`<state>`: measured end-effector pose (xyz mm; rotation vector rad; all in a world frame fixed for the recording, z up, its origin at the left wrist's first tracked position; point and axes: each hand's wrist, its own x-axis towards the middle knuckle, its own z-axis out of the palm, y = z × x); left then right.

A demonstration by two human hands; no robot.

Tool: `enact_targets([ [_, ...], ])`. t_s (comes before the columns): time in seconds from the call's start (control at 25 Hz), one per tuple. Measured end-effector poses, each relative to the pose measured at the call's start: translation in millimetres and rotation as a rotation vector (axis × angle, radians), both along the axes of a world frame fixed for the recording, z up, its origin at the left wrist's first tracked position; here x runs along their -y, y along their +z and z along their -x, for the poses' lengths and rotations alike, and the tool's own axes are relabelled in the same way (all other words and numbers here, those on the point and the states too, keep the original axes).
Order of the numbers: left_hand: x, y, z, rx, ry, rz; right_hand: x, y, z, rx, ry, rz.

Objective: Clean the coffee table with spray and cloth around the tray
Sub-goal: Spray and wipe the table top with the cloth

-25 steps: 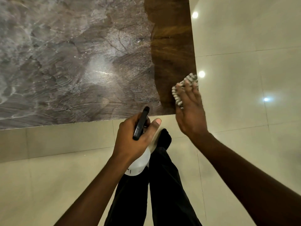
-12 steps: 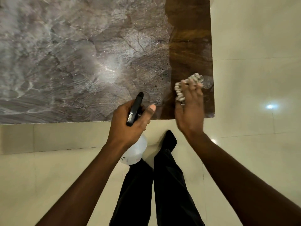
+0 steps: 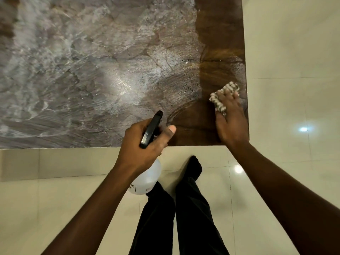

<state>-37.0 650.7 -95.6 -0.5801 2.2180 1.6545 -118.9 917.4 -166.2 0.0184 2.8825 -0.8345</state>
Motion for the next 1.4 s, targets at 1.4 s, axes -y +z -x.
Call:
enact_targets([
  [1.4, -15, 6, 140, -0.011, 0.155, -0.01, 91, -10, 133, -0.027, 0.787, -0.055],
])
